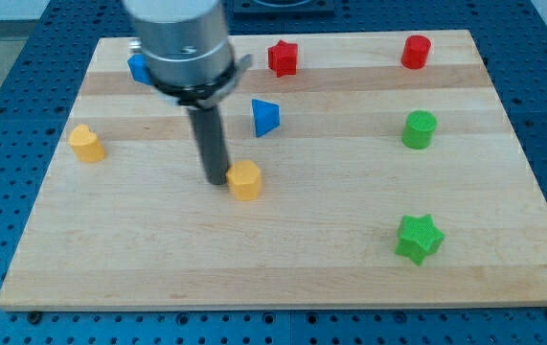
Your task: Push yellow hexagon towards bottom left corner
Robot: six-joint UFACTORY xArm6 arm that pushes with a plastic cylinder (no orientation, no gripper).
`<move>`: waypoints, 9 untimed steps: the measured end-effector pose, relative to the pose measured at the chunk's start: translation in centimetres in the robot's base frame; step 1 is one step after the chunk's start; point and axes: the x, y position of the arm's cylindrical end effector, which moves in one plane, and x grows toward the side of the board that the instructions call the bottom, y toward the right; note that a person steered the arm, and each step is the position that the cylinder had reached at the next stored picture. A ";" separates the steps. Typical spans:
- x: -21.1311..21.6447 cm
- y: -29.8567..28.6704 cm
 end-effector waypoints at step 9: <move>8.8 -6.4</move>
